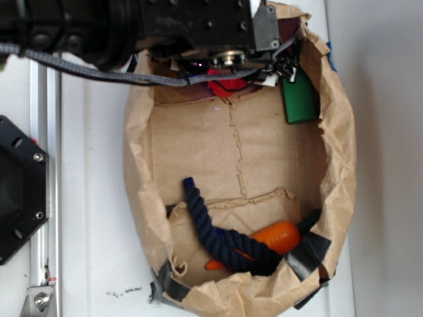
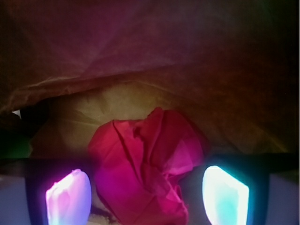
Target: Grab the red paper.
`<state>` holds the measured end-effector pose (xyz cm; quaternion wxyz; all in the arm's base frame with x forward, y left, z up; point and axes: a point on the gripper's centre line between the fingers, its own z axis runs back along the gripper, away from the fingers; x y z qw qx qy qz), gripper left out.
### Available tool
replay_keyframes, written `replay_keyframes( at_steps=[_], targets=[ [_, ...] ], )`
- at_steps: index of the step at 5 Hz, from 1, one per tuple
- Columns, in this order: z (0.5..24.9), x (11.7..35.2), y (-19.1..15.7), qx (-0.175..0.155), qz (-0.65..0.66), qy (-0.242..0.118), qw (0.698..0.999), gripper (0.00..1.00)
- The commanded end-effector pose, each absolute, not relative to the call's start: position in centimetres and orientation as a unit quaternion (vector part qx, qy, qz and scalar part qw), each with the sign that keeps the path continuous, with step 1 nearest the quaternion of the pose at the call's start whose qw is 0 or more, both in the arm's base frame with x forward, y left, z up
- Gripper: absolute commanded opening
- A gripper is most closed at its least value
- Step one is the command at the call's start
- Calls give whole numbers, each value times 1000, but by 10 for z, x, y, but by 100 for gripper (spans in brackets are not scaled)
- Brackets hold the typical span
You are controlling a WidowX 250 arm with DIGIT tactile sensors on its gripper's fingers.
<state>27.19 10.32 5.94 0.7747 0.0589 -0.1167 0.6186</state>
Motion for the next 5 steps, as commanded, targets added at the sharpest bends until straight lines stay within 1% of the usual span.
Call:
replay_keyframes(
  at_steps=[1, 2, 3, 4, 5],
  targets=[
    [74, 274, 118, 51, 634, -140, 759, 100],
    [70, 270, 121, 48, 646, -129, 751, 100],
    [57, 276, 127, 47, 643, -123, 754, 100],
    [53, 277, 124, 45, 640, -121, 757, 100],
    [54, 277, 123, 39, 646, -123, 752, 0]
  ],
)
